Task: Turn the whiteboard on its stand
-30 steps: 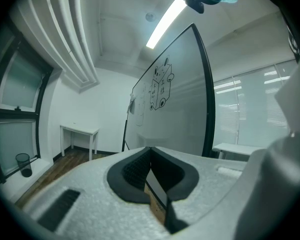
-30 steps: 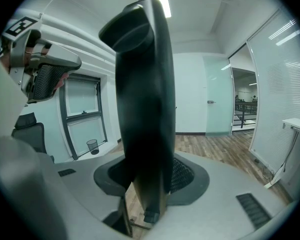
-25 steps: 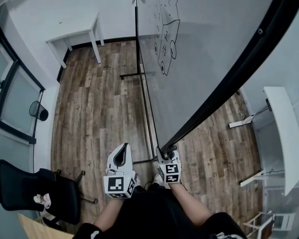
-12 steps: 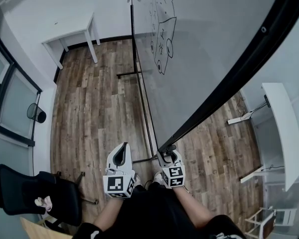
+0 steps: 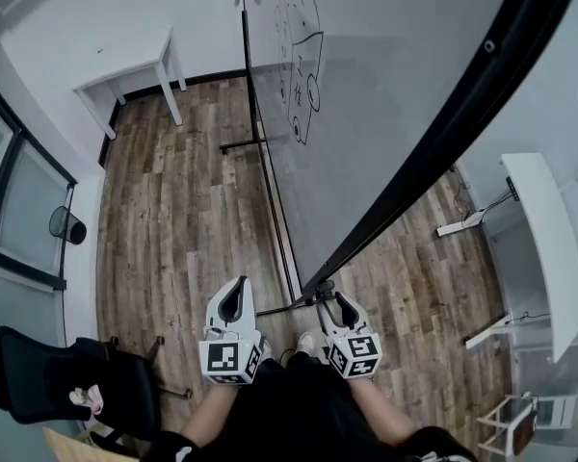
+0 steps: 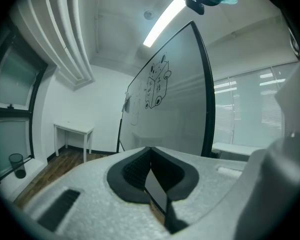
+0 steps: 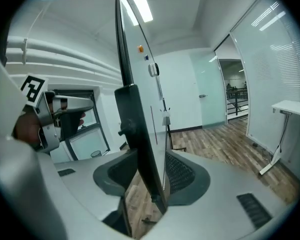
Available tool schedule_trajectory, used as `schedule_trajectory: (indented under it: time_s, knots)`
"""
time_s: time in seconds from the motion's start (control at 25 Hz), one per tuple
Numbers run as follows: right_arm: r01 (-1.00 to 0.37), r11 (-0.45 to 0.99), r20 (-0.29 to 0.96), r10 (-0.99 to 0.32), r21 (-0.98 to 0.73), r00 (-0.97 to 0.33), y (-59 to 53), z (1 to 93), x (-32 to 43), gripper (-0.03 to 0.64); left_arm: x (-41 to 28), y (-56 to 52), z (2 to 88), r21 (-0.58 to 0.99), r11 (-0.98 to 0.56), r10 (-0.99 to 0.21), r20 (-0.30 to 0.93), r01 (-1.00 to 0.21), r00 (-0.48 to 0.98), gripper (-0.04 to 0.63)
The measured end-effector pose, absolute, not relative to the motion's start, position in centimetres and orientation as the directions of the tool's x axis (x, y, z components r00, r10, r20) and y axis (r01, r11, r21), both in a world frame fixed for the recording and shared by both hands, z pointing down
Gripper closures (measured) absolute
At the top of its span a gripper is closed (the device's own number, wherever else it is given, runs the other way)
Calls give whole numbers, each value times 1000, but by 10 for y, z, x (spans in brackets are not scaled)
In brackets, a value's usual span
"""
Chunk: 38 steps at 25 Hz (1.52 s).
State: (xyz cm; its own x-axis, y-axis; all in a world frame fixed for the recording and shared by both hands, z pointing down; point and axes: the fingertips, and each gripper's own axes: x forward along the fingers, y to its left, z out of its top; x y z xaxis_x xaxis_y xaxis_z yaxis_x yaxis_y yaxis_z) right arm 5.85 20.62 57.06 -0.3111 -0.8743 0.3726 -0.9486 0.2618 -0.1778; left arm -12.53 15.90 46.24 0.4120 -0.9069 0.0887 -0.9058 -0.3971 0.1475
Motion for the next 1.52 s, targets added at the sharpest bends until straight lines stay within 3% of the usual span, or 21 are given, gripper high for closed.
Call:
schedule_trajectory:
  time_s: [0.24,0.6,1.52]
  knots:
    - [-954,229,305,-910,-193,-280,209,530,63,514,-127,163,458,146,-407,-903,87,-901,422,580]
    - [-960,210,238,-938,-187,-252,219,500,94,581,-98,173,454,139,-427,-893,90,-893,441,580]
    - [-960,221,177,-952,-174,-251,218,478,86,604,-96,175,454,138,-437,-889,85,-889,450,580]
